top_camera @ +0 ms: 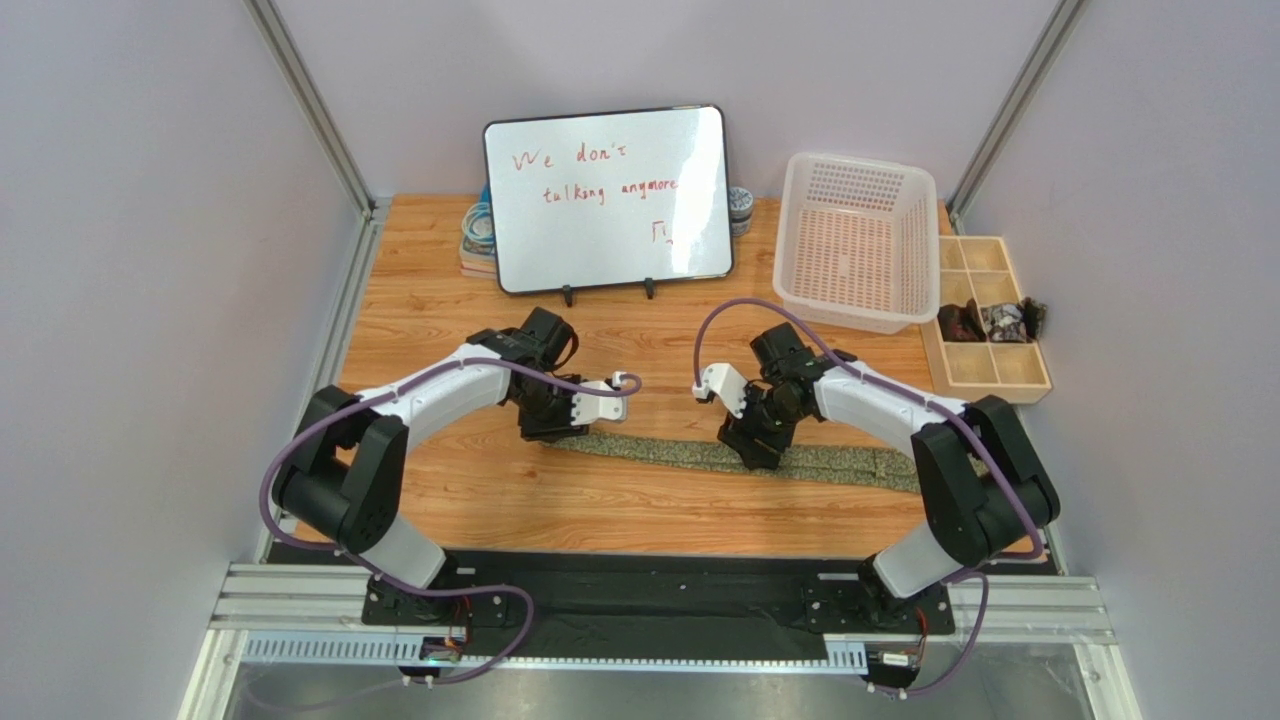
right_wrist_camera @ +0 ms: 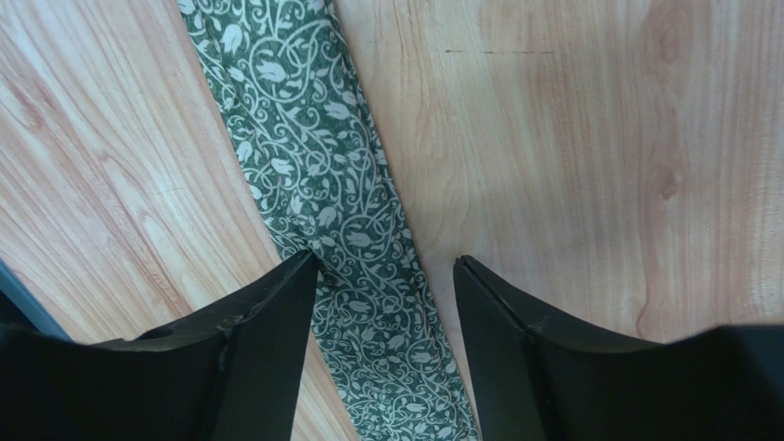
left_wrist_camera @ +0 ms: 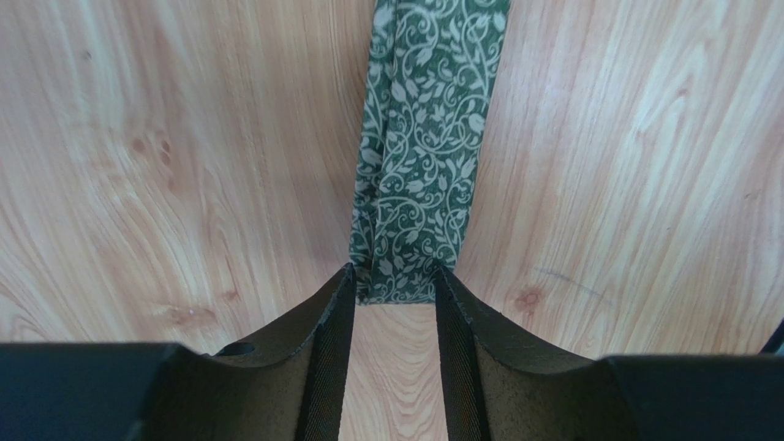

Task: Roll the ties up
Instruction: Flatten out the tie at the center of the board.

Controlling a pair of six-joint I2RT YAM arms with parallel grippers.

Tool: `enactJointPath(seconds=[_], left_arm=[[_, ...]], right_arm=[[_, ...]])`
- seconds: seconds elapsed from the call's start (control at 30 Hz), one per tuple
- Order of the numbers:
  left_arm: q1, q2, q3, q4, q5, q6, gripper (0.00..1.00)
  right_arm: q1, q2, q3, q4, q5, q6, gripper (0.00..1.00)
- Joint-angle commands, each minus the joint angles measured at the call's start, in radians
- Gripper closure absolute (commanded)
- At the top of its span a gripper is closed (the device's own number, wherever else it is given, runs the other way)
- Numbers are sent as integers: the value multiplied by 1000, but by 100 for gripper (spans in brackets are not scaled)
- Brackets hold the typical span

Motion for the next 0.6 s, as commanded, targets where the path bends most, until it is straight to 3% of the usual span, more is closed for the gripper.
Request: enactJointPath(seconds=[0.0,0.37,0.57], left_arm=[[16,22,-19,45,-66,8,57],[24,97,5,9,-60,0,64],[42,84,16,-30,15,-4,65]], right_arm=[[-24,40,-20,16,46,-65,40],[-44,-3,35,-88,23,-139,47],[-43,-158,101,-107,-174,-29,45]])
